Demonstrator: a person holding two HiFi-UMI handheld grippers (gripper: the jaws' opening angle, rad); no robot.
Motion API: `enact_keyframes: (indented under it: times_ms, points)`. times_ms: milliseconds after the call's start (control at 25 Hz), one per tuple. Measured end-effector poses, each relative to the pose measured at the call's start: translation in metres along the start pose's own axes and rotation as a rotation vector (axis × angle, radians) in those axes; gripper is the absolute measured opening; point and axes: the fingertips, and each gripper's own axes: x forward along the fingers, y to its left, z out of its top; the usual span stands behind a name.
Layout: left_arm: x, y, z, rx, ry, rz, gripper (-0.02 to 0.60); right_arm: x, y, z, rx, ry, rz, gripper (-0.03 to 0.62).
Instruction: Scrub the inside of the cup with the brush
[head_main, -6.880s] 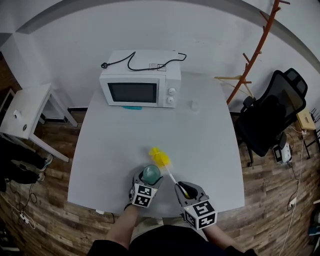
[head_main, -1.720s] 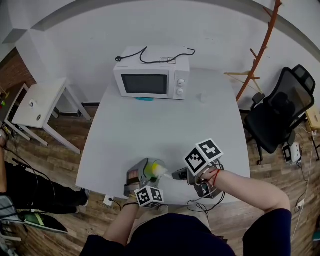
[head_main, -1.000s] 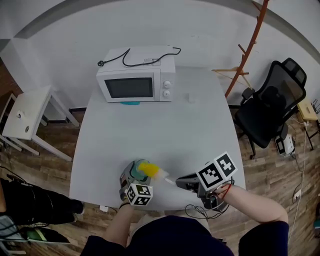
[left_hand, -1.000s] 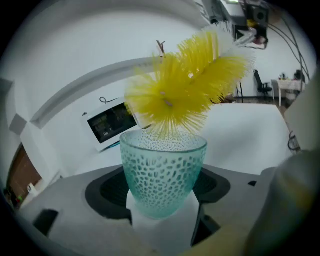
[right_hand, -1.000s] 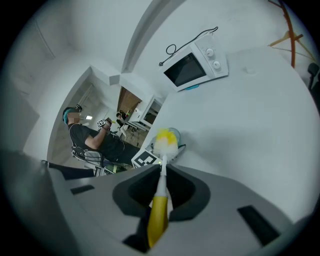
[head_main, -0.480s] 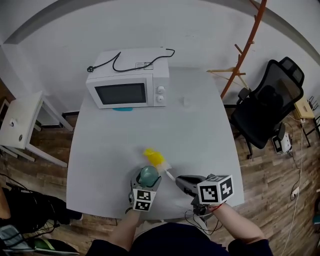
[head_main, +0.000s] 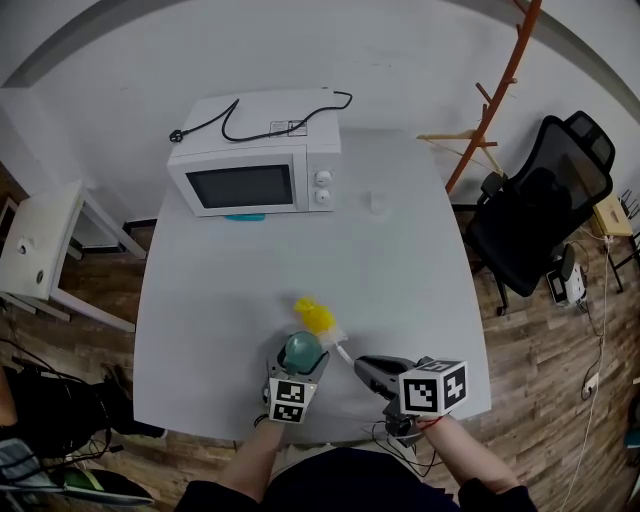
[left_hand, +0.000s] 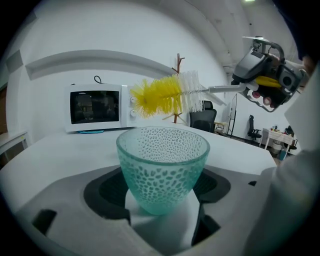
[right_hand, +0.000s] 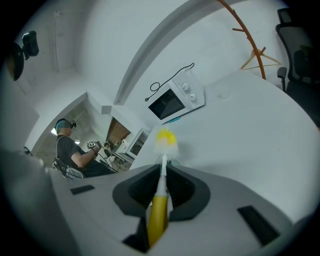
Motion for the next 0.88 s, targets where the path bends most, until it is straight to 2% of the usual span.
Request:
enact_keyframes:
  times_ms: [240, 600, 720, 880]
  points:
    - [-0.008, 0.002, -0.006, -0.049, -0.010, -0.021, 0.407, 0.001, 0.010, -0.002, -0.006, -0.010, 0.015, 0.049]
    - [-0.052, -0.006, -0.001, -0.030, -0.018, -0.033, 0.408, -0.013, 0.018, -0.020, 0.010, -0.055, -0.023, 0.049]
    - [-0.075, -0.013, 0.008, -0.027, -0.049, -0.039, 0.407, -0.020, 0.024, -0.026, 0.021, -0.089, -0.031, 0.049]
    - [-0.105, -0.027, 0.022, -0.063, -0.122, -0.054, 0.384, -0.026, 0.036, -0.040, 0.010, -0.113, -0.033, 0.049]
